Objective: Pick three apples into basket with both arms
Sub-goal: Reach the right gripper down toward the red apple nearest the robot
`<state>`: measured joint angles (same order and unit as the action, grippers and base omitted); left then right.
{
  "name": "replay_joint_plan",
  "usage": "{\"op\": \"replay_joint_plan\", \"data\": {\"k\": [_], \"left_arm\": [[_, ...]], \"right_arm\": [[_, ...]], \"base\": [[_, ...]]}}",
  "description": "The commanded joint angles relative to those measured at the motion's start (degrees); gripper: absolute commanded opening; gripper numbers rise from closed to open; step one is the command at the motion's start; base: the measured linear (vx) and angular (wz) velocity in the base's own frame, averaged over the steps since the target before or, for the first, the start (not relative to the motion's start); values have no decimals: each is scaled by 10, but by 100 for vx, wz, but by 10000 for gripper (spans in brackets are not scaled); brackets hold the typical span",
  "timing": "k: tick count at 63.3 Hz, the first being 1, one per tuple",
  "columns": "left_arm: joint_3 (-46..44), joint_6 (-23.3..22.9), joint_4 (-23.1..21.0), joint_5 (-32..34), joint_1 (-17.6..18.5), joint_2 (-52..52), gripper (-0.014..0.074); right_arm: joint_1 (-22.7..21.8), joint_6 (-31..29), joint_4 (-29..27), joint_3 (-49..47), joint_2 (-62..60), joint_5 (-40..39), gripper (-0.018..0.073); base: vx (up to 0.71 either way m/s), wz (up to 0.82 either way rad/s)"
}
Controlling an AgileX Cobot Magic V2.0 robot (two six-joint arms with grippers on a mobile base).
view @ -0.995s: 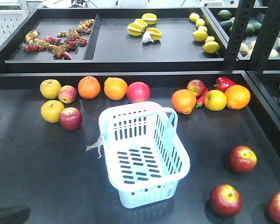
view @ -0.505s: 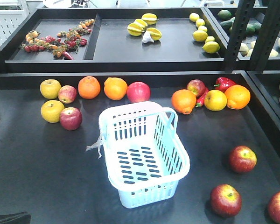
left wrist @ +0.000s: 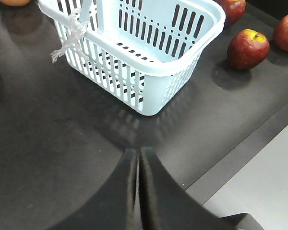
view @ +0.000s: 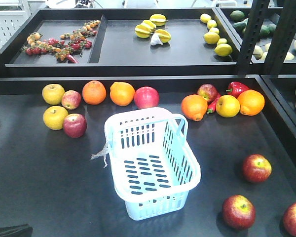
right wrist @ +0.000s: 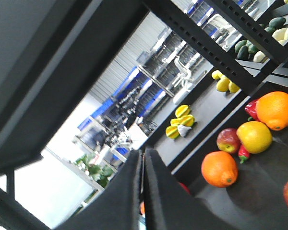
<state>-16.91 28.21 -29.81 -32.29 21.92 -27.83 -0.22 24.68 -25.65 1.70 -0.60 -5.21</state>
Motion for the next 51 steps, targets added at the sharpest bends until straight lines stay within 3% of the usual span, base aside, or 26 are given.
{"op": "replay_joint_plan", "data": {"k": [1, 8, 16, 24, 34, 39, 44, 51], "left_arm": [[-14, -4, -18, 34, 1, -2, -8], [-14, -4, -18, 34, 1, -2, -8], [-14, -4, -18, 38, 1, -2, -8], [-14, -4, -18, 38, 1, -2, -8], [-14, -4, -18, 38, 1, -2, -8], [-14, -4, -18, 38, 1, -2, -8], [-14, -4, -18, 38, 1, -2, -8], [-14, -4, -18, 38, 1, -2, -8]], "right_arm": [[-3, -17, 15, -22, -7, -32, -5], [-3, -59, 69, -92, 3, 33, -5], [-3, -117, 125, -216, 65, 196, -5], [-3, -225, 119, -327, 158, 358, -3], [-3, -357, 75, -427, 272, 472, 50], [-3, -406, 47, -447, 309, 498, 153], [-3, -446, 22, -446, 345, 491, 315], [-3, -458, 17, -446, 379, 461, 557]], "base": [[0, 0], [0, 0], [0, 0], [0, 0], [0, 0], [0, 0], [0, 0], [0, 0]]}}
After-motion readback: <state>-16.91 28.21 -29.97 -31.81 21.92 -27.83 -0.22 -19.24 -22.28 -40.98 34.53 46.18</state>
